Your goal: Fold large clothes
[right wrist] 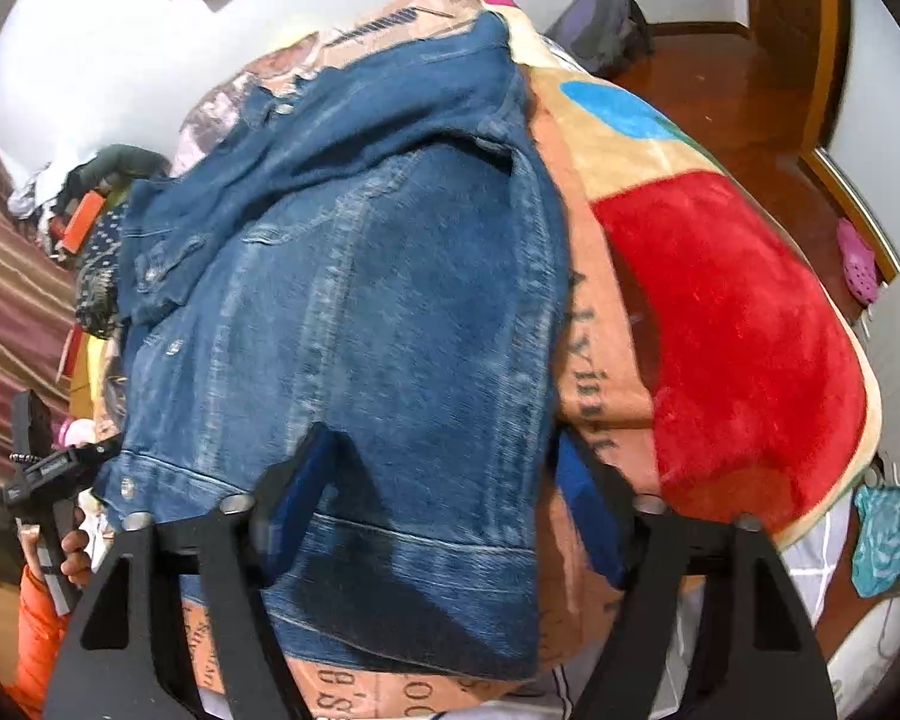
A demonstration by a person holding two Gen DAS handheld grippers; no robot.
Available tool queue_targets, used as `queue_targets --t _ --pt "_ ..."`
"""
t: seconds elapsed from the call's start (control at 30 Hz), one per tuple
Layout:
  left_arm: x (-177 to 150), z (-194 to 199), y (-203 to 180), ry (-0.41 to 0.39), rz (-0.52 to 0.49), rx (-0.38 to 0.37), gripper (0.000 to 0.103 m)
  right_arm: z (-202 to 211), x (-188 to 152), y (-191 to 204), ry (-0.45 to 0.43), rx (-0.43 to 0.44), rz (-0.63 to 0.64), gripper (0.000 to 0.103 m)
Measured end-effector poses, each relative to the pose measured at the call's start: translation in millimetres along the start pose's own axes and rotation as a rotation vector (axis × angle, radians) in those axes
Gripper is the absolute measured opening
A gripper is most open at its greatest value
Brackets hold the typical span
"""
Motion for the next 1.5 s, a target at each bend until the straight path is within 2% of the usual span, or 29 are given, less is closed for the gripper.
queue_targets --t 0.03,0.1,0.17,0.23,0.47,0.6,0.67,0.77,0.83,0.87,0.97,1.07,1.17,1.37,1.5 --pt "1 5 -8 -0.019 -0.046 0.036 0.048 0 1 3 0.005 0.003 0.010 0.049" --pt "4 13 -19 -0.042 -0.108 0.078 0.027 2 3 9 -0.006 -0.010 0.031 0.029" --pt "9 22 -25 -0.073 -0.140 0.082 0.016 7 6 12 -0.018 -0.006 0.043 0.021" --pt "17 35 -33 -0.110 -0.149 0.054 0.013 13 14 16 -0.042 0.019 0.044 0.014" --pt "64 73 -56 -0.224 -0.128 -0.034 0.009 29 51 41 -0.136 0.075 0.104 0.012" --pt "104 96 -74 -0.313 -0.135 -0.089 0.008 32 81 58 -0.194 0.106 0.138 0.012" --pt "123 103 -81 -0.344 -0.144 -0.094 0.008 35 98 64 -0.229 0.116 0.152 0.012" --pt "158 107 -90 -0.384 -0.168 -0.035 0.008 41 131 68 -0.298 0.136 0.151 0.012" --pt "186 108 -96 -0.453 -0.183 0.052 0.000 39 153 65 -0.335 0.141 0.120 0.012" --pt "196 111 -97 -0.480 -0.185 0.077 0.000 37 162 64 -0.352 0.122 0.115 0.012" --pt "235 117 -100 -0.561 -0.168 0.086 0.000 17 192 57 -0.369 0.094 0.088 0.012" --pt "265 99 -94 -0.547 -0.153 0.094 0.000 -9 208 54 -0.351 0.082 0.072 0.012" --pt "276 65 -82 -0.464 -0.161 0.118 0.000 -45 221 51 -0.315 0.036 0.077 0.012" --pt "260 3 -53 -0.317 -0.166 0.214 0.002 -101 232 27 -0.215 -0.036 0.046 0.012" --pt "246 -15 -44 -0.248 -0.191 0.248 0.010 -109 230 6 -0.162 -0.020 -0.002 0.012"
Point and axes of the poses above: each gripper's, at about its wrist camera, not at the fingertips, and z roughly against the way its jaws point, y to its left, x to its top, the point moved 4 cm from there along -z, roughly the way its jaws point, and after that the axes turned 3 degrees about -y, right-handed, at the moved point
